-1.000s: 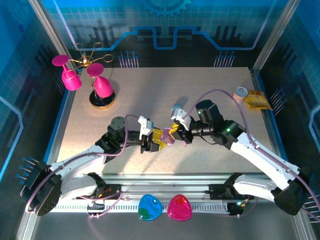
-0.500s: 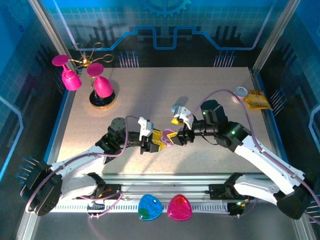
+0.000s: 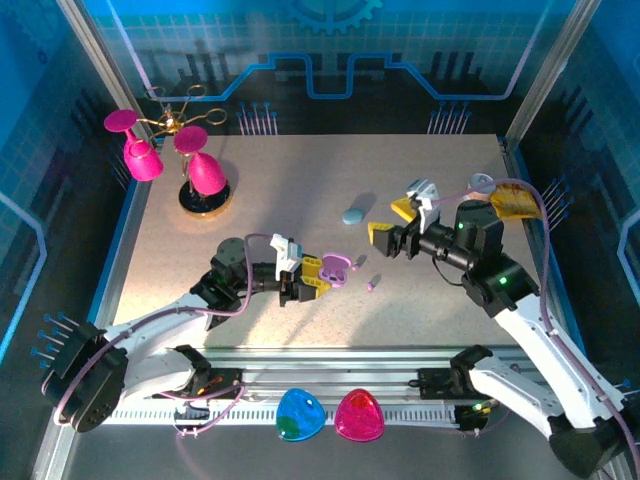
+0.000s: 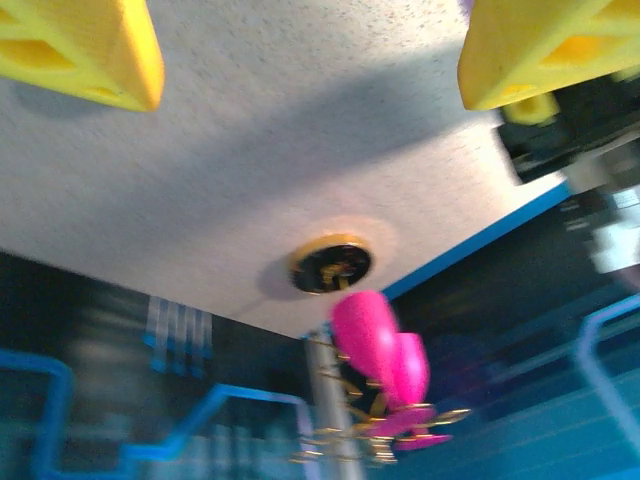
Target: Insert wireless bluetooth earbuds into charging case
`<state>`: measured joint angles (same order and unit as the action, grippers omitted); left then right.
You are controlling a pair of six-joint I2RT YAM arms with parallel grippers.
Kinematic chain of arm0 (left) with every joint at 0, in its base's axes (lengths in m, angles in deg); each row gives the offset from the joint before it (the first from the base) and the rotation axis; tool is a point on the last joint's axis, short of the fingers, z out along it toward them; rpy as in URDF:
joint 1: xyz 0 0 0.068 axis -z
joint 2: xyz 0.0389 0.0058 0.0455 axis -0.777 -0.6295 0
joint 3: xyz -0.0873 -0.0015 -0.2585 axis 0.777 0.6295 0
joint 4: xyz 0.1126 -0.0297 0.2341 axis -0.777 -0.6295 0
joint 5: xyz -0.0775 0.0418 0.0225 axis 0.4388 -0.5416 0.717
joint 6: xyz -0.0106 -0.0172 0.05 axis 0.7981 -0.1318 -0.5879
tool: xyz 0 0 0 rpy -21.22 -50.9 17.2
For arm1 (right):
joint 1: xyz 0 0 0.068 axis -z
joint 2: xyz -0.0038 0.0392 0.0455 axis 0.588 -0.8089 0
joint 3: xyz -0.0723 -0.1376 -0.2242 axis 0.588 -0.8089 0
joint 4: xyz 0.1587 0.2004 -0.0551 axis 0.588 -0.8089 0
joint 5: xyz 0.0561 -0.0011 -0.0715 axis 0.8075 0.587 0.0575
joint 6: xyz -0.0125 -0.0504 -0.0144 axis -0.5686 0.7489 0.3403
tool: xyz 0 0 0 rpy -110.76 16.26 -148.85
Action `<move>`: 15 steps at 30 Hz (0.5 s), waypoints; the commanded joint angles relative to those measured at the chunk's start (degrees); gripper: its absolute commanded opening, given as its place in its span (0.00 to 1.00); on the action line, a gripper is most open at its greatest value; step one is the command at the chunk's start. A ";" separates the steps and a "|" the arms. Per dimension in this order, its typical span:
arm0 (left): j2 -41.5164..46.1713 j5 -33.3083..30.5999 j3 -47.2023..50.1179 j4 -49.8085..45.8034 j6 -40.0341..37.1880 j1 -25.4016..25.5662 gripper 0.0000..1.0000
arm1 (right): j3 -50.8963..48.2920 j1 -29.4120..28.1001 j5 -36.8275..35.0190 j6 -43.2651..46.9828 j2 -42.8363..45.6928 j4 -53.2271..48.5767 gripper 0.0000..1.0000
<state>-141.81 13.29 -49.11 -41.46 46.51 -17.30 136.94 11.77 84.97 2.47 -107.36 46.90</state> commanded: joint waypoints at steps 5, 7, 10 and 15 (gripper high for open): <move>2.63 -0.65 0.82 3.88 -0.24 -0.51 0.32 | -1.73 3.68 -11.01 -10.96 -8.43 -11.83 0.75; 3.04 -0.69 0.82 3.64 -0.25 -0.54 0.32 | -4.55 3.56 -10.96 -12.62 -10.69 -12.66 0.74; 3.46 -0.63 0.82 3.42 -0.35 -0.48 0.32 | -8.03 2.84 -9.51 -14.50 -13.07 -11.01 0.70; 3.50 -0.31 0.82 3.71 -0.18 -0.52 0.32 | -10.52 0.65 -6.20 -14.53 -19.45 -9.37 0.63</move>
<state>-139.25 13.09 -49.04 -39.93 46.62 -17.51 126.84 13.84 76.84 -10.58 -124.49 37.27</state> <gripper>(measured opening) 0.333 0.634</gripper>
